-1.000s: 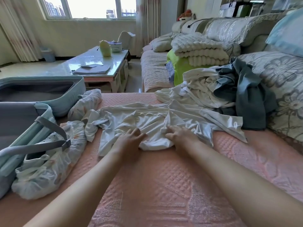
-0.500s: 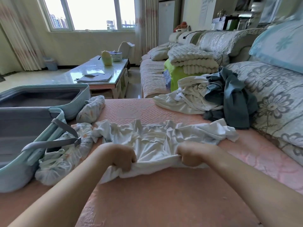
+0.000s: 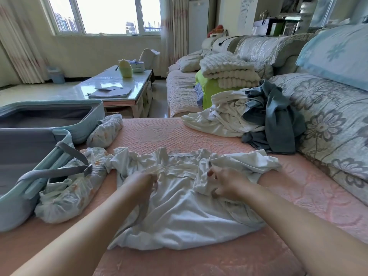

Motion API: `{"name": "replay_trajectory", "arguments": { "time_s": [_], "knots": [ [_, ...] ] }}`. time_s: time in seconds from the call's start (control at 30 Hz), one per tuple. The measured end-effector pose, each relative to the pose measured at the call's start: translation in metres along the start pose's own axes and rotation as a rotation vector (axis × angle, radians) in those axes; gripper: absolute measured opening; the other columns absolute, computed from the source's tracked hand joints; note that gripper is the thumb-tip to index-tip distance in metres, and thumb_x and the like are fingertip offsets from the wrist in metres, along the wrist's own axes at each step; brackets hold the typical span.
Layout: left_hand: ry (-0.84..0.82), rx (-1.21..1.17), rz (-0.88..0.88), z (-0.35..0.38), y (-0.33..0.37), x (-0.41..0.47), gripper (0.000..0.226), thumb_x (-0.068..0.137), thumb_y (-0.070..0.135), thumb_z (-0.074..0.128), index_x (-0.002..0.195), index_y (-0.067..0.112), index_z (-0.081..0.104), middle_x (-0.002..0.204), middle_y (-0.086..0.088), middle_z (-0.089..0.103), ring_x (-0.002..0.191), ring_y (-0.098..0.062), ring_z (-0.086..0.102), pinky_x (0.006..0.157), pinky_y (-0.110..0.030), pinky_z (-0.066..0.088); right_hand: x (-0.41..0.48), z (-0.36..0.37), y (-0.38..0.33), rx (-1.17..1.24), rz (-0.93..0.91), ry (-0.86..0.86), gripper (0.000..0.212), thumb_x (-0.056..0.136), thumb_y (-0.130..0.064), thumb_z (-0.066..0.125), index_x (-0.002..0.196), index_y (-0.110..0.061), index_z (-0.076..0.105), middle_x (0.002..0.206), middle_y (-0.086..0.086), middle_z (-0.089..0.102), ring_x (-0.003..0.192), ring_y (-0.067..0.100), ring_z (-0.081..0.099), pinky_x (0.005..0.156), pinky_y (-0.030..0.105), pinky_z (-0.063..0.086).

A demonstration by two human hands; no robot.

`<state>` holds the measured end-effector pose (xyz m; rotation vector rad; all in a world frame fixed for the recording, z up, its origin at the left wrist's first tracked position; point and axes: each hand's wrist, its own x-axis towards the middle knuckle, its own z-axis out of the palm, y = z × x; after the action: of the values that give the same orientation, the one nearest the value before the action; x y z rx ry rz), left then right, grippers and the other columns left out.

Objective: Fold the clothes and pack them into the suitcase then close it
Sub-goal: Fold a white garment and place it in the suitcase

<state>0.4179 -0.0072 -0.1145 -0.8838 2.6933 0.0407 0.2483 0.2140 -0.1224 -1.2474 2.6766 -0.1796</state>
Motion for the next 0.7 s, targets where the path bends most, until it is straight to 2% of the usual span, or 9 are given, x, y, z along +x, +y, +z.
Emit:
{"name": "replay_trajectory", "arguments": {
  "time_s": [0.1, 0.23, 0.3, 0.4, 0.47, 0.53, 0.6, 0.63, 0.7],
  "knots": [
    [0.227, -0.255, -0.043, -0.006, -0.006, 0.017, 0.018, 0.082, 0.01, 0.061, 0.096, 0.014, 0.071, 0.098, -0.009, 0.064, 0.089, -0.028, 0.063, 0.07, -0.028, 0.046, 0.029, -0.001, 0.01, 0.139, 0.072, 0.13, 0.02, 0.082, -0.028, 0.062, 0.1, -0.036, 0.065, 0.11, -0.006, 0.07, 0.103, 0.021, 0.065, 0.083, 0.03, 0.051],
    [0.734, -0.494, 0.071, -0.026, -0.013, 0.05, 0.024, 0.082, -0.003, 0.058, 0.082, 0.012, 0.077, 0.093, -0.015, 0.067, 0.085, -0.033, 0.063, 0.075, -0.03, 0.045, 0.061, -0.019, 0.029, 0.558, 0.218, 0.508, 0.017, 0.089, -0.013, 0.06, 0.103, -0.017, 0.068, 0.106, 0.005, 0.071, 0.1, 0.026, 0.065, 0.082, 0.027, 0.046],
    [0.877, -0.571, 0.021, -0.03, -0.019, 0.067, 0.025, 0.081, -0.006, 0.057, 0.088, 0.007, 0.078, 0.094, -0.017, 0.069, 0.088, -0.035, 0.063, 0.083, -0.033, 0.048, 0.072, -0.025, 0.043, 0.671, 0.321, 0.662, 0.016, 0.09, -0.011, 0.062, 0.106, -0.013, 0.064, 0.105, 0.007, 0.069, 0.1, 0.028, 0.064, 0.081, 0.028, 0.044],
    [0.643, -0.495, -0.126, -0.021, -0.012, 0.09, 0.045, 0.085, -0.001, 0.054, 0.127, 0.012, 0.064, 0.126, -0.017, 0.056, 0.12, -0.036, 0.049, 0.104, -0.04, 0.041, 0.08, -0.017, 0.064, 0.605, 0.345, 0.469, 0.034, 0.089, -0.021, 0.067, 0.121, -0.013, 0.058, 0.114, 0.008, 0.067, 0.109, 0.03, 0.062, 0.091, 0.034, 0.048],
    [0.473, -0.316, -0.121, -0.016, 0.011, 0.096, 0.062, 0.084, 0.005, 0.052, 0.143, 0.025, 0.048, 0.142, -0.01, 0.045, 0.131, -0.033, 0.037, 0.109, -0.042, 0.033, 0.076, -0.011, 0.079, 0.463, 0.312, 0.323, 0.043, 0.091, -0.034, 0.065, 0.129, -0.016, 0.056, 0.124, 0.008, 0.065, 0.113, 0.028, 0.061, 0.096, 0.036, 0.049],
    [0.473, -0.298, 0.036, -0.013, 0.045, 0.101, 0.058, 0.086, 0.007, 0.05, 0.139, 0.032, 0.052, 0.143, -0.002, 0.049, 0.13, -0.028, 0.043, 0.107, -0.04, 0.036, 0.07, -0.009, 0.099, 0.277, 0.295, 0.357, 0.041, 0.092, -0.033, 0.055, 0.131, -0.021, 0.056, 0.133, 0.008, 0.059, 0.121, 0.029, 0.054, 0.101, 0.038, 0.044],
    [0.44, -0.411, 0.183, -0.012, 0.082, 0.105, 0.045, 0.089, 0.008, 0.049, 0.121, 0.036, 0.063, 0.135, 0.002, 0.059, 0.12, -0.025, 0.055, 0.102, -0.037, 0.045, 0.066, -0.013, 0.119, 0.09, 0.36, 0.411, 0.046, 0.092, -0.037, 0.052, 0.135, -0.019, 0.054, 0.141, 0.011, 0.051, 0.129, 0.031, 0.044, 0.105, 0.04, 0.037],
    [0.412, -0.48, 0.222, -0.012, 0.099, 0.108, 0.04, 0.09, 0.01, 0.049, 0.115, 0.037, 0.065, 0.132, 0.001, 0.062, 0.116, -0.025, 0.058, 0.099, -0.036, 0.047, 0.063, -0.015, 0.129, 0.023, 0.44, 0.387, 0.056, 0.092, -0.049, 0.051, 0.138, -0.018, 0.051, 0.144, 0.012, 0.048, 0.132, 0.032, 0.041, 0.106, 0.041, 0.035],
    [0.361, -0.509, 0.286, -0.012, 0.133, 0.11, 0.036, 0.095, 0.016, 0.05, 0.125, 0.03, 0.063, 0.133, -0.002, 0.061, 0.117, -0.026, 0.058, 0.099, -0.034, 0.045, 0.057, -0.015, 0.145, -0.015, 0.608, 0.213, 0.086, 0.084, -0.077, 0.042, 0.145, -0.016, 0.043, 0.149, 0.013, 0.041, 0.136, 0.032, 0.036, 0.109, 0.045, 0.03]
  ]
}}
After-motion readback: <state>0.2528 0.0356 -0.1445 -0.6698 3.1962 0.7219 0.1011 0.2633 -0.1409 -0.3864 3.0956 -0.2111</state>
